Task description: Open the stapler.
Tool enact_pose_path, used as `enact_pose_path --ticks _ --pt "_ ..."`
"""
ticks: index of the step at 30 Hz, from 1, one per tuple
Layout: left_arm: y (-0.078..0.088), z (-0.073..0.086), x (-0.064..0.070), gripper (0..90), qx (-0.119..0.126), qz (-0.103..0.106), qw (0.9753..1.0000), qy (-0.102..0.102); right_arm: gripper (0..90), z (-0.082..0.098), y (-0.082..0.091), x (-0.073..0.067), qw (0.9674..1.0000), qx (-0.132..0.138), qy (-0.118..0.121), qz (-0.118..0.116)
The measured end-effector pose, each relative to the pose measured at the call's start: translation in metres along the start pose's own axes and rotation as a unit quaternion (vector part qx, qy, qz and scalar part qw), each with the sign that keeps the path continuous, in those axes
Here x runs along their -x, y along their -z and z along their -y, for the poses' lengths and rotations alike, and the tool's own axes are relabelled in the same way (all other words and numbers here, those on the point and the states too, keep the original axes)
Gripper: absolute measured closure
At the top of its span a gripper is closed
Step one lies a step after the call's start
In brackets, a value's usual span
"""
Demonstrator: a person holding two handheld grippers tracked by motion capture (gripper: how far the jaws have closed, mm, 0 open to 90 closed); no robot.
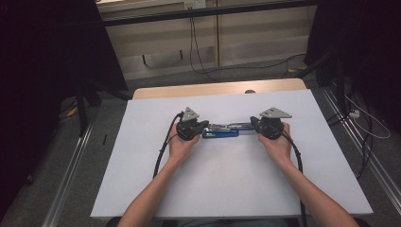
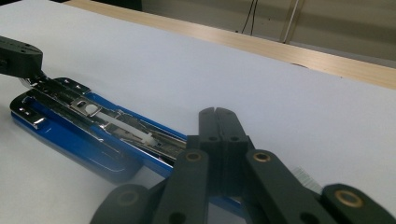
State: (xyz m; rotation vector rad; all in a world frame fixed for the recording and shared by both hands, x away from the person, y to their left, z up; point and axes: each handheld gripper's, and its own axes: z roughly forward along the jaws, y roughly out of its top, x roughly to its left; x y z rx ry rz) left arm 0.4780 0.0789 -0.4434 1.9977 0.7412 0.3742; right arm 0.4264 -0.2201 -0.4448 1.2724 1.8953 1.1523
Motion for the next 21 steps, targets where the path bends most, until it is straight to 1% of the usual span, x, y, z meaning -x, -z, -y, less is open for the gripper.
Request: enact_pose_path --ticks 2,4,6,8,12,14,15,17,18,21 --pt "0.0004 -0.0004 0.0007 89.9 0.003 0.000 1.0000 -0.002 90.0 0.0004 -0.0001 0.0005 1.0000 0.000 0.001 0.000" --pt "0.0005 -0.0005 0.0009 87.8 0.003 0.001 1.0000 -0.002 90.0 0.0005 -0.0001 0.0005 1.0000 0.001 0.000 -0.001" --pt "0.0005 -0.0010 0.0017 86.6 0.002 0.001 1.0000 0.004 89.7 0.0003 0.0000 0.0003 1.0000 0.003 0.000 -0.002" --pt "0.0005 -0.0016 0.0027 86.1 0.000 -0.002 1.0000 0.003 89.4 -0.0001 0.0000 0.0006 1.0000 0.005 0.000 -0.002" --pt "0.0012 -0.0017 0.0025 82.3 0.005 0.005 0.9999 0.011 86.1 -0.0003 0.0005 0.0017 0.9999 0.009 -0.005 -0.004" --pt "0.0029 -0.0030 0.0026 78.3 0.013 0.002 0.9998 0.013 85.2 -0.0008 0.0012 0.0020 0.9999 0.009 -0.007 -0.004" --pt "0.0041 -0.0041 0.0027 74.3 0.015 -0.002 0.9998 0.013 83.8 -0.0011 0.0015 0.0022 0.9999 0.011 -0.007 -0.004" --pt "0.0066 -0.0055 0.0021 71.1 0.025 -0.001 0.9996 0.016 82.0 -0.0016 0.0022 0.0025 0.9999 0.012 -0.007 -0.003" --pt "0.0075 -0.0062 0.0019 68.5 0.028 -0.006 0.9995 0.016 81.0 -0.0018 0.0026 0.0029 0.9999 0.011 -0.007 -0.003" --pt "0.0091 -0.0062 -0.0011 60.1 0.025 -0.008 0.9995 0.016 75.8 -0.0021 0.0035 0.0047 0.9998 0.012 -0.013 -0.003"
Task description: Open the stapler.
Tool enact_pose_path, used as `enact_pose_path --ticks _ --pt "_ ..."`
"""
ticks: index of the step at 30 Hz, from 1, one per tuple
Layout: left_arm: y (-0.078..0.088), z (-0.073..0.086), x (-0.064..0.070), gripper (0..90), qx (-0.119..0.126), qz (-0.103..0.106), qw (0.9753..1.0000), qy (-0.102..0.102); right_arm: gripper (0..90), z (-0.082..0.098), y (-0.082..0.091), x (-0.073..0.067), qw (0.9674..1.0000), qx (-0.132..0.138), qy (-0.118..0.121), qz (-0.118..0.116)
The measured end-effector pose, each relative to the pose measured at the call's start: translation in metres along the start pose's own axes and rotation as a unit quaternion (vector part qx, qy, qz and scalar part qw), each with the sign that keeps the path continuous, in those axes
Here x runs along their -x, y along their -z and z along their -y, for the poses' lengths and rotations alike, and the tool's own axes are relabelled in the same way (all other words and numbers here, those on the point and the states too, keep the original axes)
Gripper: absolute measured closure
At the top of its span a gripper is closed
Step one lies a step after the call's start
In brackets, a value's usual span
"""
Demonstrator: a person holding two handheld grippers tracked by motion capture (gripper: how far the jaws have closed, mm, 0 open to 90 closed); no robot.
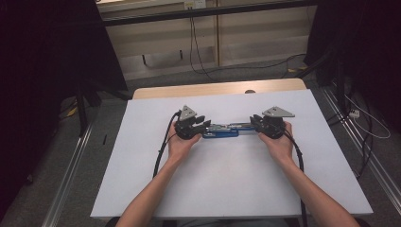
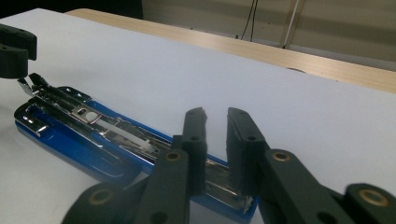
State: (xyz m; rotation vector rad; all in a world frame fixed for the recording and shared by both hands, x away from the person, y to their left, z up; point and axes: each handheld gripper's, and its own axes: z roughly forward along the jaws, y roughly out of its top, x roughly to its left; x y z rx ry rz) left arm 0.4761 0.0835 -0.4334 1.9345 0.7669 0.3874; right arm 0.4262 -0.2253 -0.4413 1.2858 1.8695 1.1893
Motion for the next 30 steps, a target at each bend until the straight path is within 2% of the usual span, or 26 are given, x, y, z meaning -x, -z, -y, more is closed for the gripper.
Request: enact_pose_path --ticks 7,10,12,14,18,23,25,27,28,30 --pt "0.003 0.000 -0.004 35.8 0.001 -0.021 0.9997 0.010 59.5 -0.005 0.004 0.003 0.9999 0.016 -0.005 -0.005" --pt "0.004 0.001 -0.005 32.2 0.003 -0.022 0.9997 0.009 51.6 -0.008 0.006 0.005 0.9997 0.021 -0.008 -0.006" --pt "0.004 0.000 -0.005 27.4 0.000 -0.028 0.9996 0.005 42.7 -0.009 0.008 0.008 0.9995 0.028 -0.013 -0.003" --pt "0.004 0.000 -0.005 20.2 -0.001 -0.032 0.9995 0.008 30.4 -0.011 0.008 0.011 0.9994 0.030 -0.015 -0.004" --pt "0.005 0.001 -0.006 8.0 -0.006 -0.036 0.9992 0.013 18.0 -0.012 0.009 0.014 0.9993 0.030 -0.020 -0.005" --pt "0.011 0.002 -0.006 4.4 -0.003 -0.031 0.9995 0.006 11.8 -0.011 0.009 0.015 0.9996 0.025 -0.014 -0.007" --pt "0.014 0.002 -0.006 4.4 0.002 -0.028 0.9995 0.012 10.7 -0.011 0.009 0.016 0.9995 0.025 -0.017 -0.011" --pt "0.016 0.003 -0.007 4.3 0.008 -0.019 0.9995 0.025 10.2 -0.012 0.010 0.018 0.9995 0.026 -0.017 -0.005" --pt "0.018 0.004 -0.007 4.3 0.011 -0.016 0.9995 0.025 9.9 -0.012 0.010 0.019 0.9995 0.025 -0.017 -0.003" --pt "0.020 0.005 -0.008 4.3 0.010 -0.022 0.9995 0.017 9.4 -0.011 0.011 0.022 0.9996 0.022 -0.018 0.000"
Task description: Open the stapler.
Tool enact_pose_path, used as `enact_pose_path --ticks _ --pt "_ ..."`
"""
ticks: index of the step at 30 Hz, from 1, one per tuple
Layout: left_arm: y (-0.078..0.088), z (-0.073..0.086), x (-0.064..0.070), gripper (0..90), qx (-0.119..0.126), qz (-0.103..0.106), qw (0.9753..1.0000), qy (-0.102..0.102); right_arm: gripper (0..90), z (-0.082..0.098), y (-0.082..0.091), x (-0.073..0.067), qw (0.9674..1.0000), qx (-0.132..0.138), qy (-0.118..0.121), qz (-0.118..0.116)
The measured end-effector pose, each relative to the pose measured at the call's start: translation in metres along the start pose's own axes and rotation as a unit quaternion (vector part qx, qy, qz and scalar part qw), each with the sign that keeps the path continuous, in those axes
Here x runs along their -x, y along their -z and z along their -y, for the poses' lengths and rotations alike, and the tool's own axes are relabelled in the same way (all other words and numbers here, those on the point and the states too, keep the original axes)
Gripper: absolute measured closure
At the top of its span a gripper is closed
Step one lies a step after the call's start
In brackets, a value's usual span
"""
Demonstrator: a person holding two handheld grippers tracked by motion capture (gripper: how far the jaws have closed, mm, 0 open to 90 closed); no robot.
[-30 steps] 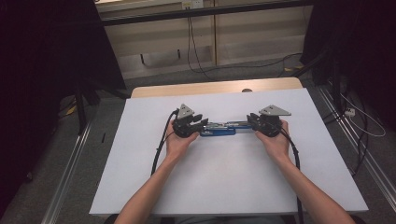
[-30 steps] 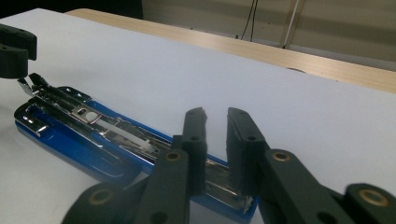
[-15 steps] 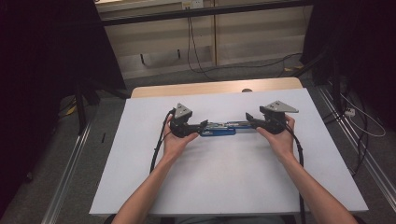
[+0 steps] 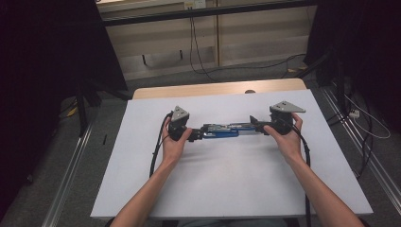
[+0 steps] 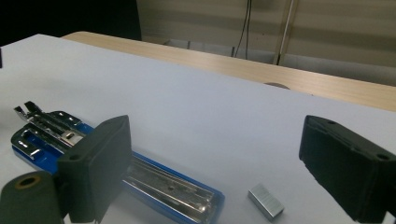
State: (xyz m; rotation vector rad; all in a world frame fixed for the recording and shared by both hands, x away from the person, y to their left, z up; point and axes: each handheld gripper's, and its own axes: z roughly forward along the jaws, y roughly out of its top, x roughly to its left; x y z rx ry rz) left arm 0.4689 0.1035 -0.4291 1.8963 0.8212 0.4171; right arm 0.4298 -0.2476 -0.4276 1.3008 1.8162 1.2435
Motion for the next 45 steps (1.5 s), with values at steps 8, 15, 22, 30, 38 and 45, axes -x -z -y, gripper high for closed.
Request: enact_pose_path --ticks 8,15,22,30,38,45 --pt "0.014 0.008 0.000 5.3 -0.006 -0.018 0.9998 -0.001 8.6 0.000 0.003 0.005 1.0000 0.001 -0.003 0.000" --pt "0.030 0.011 -0.001 5.3 0.003 -0.017 0.9998 0.005 8.5 0.001 0.003 0.003 1.0000 -0.006 0.004 0.000" --pt "0.058 0.022 0.002 5.1 0.014 -0.029 0.9995 0.006 8.7 0.000 0.009 0.002 0.9999 -0.005 0.008 -0.004" --pt "0.084 0.034 0.003 4.6 0.026 -0.044 0.9987 0.001 8.7 0.000 0.015 0.004 0.9999 -0.009 0.011 -0.004" --pt "0.106 0.042 0.013 4.3 0.029 -0.057 0.9980 -0.002 8.6 0.004 0.021 0.009 0.9999 -0.010 0.008 -0.001" --pt "0.121 0.055 0.018 4.1 0.032 -0.049 0.9978 0.032 8.1 0.002 0.021 0.008 0.9999 -0.008 0.011 -0.001"
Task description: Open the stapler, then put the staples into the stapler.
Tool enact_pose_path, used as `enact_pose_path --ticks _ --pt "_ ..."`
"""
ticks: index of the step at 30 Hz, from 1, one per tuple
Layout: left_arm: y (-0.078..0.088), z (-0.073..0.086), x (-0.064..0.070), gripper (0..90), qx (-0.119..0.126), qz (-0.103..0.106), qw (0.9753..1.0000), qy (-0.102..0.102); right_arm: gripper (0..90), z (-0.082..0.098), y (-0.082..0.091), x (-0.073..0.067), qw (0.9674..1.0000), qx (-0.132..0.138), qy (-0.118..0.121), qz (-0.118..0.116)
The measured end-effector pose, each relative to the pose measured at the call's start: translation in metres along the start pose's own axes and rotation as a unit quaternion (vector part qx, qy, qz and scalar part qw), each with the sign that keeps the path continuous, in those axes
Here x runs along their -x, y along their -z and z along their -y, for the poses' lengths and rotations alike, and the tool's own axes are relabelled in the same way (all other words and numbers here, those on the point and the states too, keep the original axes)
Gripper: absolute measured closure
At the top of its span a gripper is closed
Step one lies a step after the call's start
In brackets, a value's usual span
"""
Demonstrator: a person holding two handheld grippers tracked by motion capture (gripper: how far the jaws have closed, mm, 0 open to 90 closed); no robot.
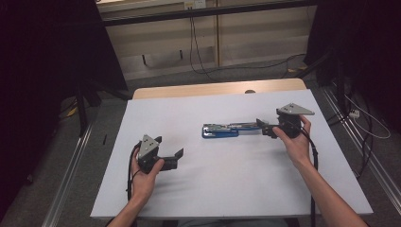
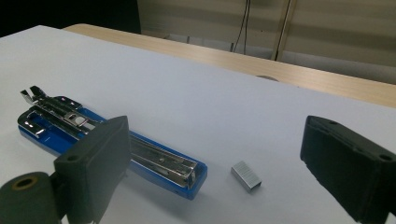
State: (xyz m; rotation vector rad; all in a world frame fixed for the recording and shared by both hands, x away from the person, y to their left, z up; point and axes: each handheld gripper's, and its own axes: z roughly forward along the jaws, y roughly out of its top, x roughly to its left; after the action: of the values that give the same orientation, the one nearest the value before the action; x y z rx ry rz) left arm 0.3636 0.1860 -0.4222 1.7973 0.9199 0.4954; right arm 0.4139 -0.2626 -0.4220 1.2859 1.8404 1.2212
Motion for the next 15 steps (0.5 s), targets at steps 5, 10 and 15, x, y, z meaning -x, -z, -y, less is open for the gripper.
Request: enact_pose_path --ticks 5,10,15 --pt "0.011 0.003 0.001 4.1 0.002 -0.012 0.9997 -0.019 8.4 -0.001 0.001 -0.001 1.0000 0.003 0.000 -0.002" --pt "0.021 0.009 0.005 4.2 0.013 -0.015 0.9998 -0.007 6.8 -0.004 -0.001 0.001 0.9999 -0.002 0.001 -0.012" --pt "0.028 0.009 0.011 4.1 0.012 -0.001 0.9996 -0.024 6.4 -0.007 -0.008 0.006 0.9992 -0.024 0.000 -0.032"
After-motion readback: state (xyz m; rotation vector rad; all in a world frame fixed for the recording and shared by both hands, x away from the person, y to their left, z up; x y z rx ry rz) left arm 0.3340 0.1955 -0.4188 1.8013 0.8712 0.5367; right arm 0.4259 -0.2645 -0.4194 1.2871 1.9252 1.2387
